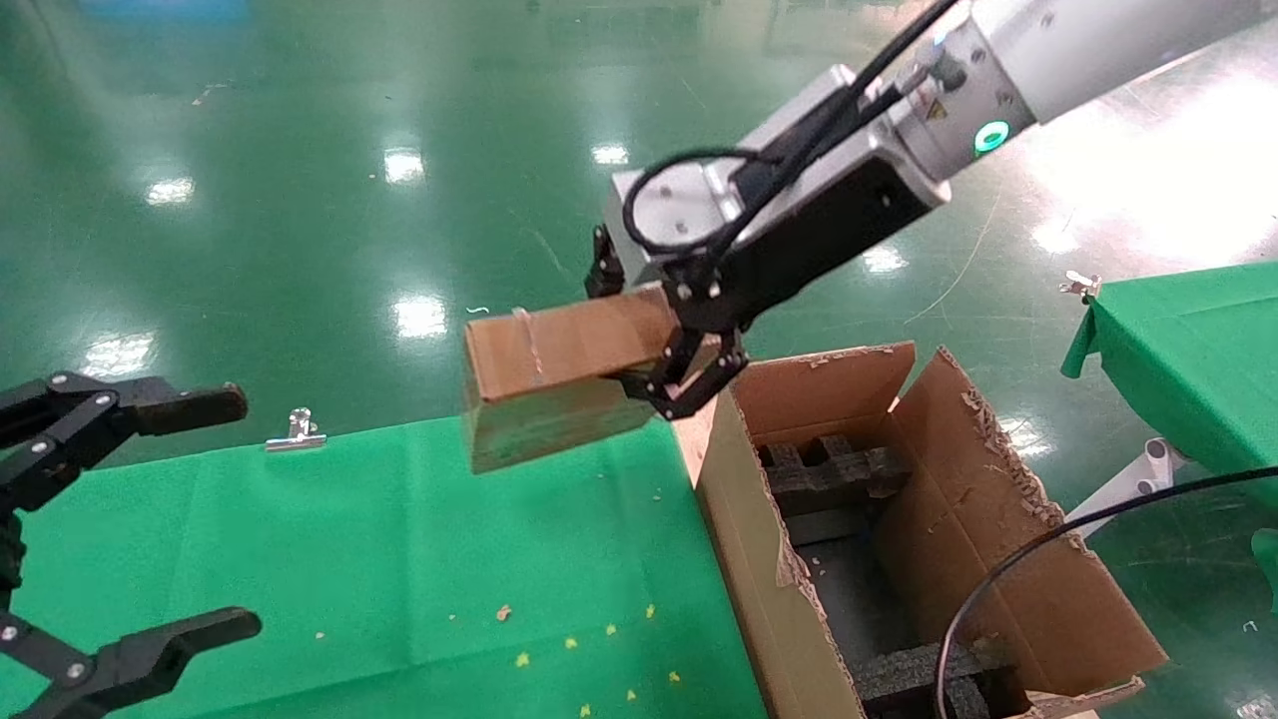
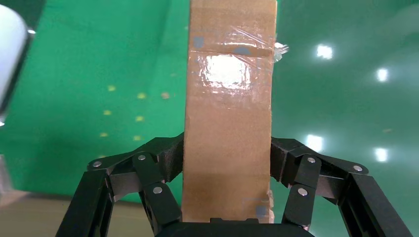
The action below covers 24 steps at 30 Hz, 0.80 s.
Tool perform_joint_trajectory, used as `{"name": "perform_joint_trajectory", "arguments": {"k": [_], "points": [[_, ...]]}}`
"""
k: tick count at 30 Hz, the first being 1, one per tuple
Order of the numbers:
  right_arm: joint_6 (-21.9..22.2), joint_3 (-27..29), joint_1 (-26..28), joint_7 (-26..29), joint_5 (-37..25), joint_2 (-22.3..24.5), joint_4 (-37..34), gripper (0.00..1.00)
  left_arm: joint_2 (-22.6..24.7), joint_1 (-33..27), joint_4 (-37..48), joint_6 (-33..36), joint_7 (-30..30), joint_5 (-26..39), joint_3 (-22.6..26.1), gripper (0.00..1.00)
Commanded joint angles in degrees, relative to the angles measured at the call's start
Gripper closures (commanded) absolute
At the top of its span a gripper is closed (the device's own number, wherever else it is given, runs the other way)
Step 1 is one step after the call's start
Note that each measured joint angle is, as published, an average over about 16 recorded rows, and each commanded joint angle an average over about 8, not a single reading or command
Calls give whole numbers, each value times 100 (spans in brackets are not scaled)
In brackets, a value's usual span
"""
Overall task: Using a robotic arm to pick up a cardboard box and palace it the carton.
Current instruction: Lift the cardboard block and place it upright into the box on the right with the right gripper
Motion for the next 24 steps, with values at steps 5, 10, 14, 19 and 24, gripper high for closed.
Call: {"name": "perform_joint_trajectory", "arguments": {"k": [5, 10, 14, 19, 24], "points": [[-17, -245, 357, -257, 238, -99, -311, 100, 0, 0, 0, 0, 0, 0, 1, 0], [-21, -539, 562, -415, 346, 3, -528, 100, 0, 0, 0, 0, 1, -1, 1, 0], [-29, -822, 799, -491, 317, 188, -688, 100, -1, 0, 0, -1, 1, -1, 2, 0], [-44, -1264, 1200, -477, 190, 479, -795, 100, -1, -1, 0, -1, 1, -1, 2, 0], [-58, -1879, 1685, -408, 9, 820, -809, 100, -1, -1, 0, -1, 1, -2, 3, 0]]}}
